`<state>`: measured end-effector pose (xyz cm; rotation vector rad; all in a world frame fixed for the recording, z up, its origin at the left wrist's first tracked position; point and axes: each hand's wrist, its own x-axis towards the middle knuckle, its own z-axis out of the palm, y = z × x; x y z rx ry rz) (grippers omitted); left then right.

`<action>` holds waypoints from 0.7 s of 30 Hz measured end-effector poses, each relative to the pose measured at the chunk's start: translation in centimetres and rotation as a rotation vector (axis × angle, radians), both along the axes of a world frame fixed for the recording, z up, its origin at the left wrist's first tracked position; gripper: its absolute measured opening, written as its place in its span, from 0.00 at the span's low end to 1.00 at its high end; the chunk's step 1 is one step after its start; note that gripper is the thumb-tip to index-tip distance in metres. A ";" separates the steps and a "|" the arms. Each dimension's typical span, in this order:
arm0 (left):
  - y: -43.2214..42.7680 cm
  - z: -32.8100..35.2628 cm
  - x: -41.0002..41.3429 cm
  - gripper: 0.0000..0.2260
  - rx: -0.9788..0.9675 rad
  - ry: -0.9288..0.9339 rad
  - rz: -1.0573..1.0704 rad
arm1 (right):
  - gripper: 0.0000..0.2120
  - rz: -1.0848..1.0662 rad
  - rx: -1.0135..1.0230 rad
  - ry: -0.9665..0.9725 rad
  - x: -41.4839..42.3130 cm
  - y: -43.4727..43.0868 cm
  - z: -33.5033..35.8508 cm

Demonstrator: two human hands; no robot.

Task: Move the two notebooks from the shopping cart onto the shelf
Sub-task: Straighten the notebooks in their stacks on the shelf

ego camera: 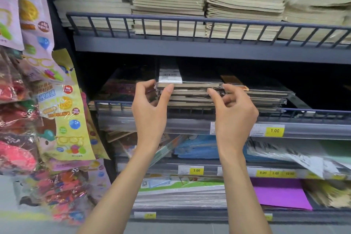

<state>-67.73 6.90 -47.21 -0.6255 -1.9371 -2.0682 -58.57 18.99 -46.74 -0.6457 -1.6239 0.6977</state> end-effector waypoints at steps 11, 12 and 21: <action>-0.8 -1.9 1.8 0.18 -0.021 -0.034 0.004 | 0.16 0.114 -0.032 -0.014 1.9 -1.5 -2.9; -0.7 -1.9 1.8 0.19 -0.036 -0.027 0.018 | 0.16 0.118 -0.043 -0.025 1.8 -1.6 -3.3; 0.0 -3.0 0.1 0.22 -0.159 0.007 0.126 | 0.13 0.100 -0.038 0.034 0.4 -0.8 -4.2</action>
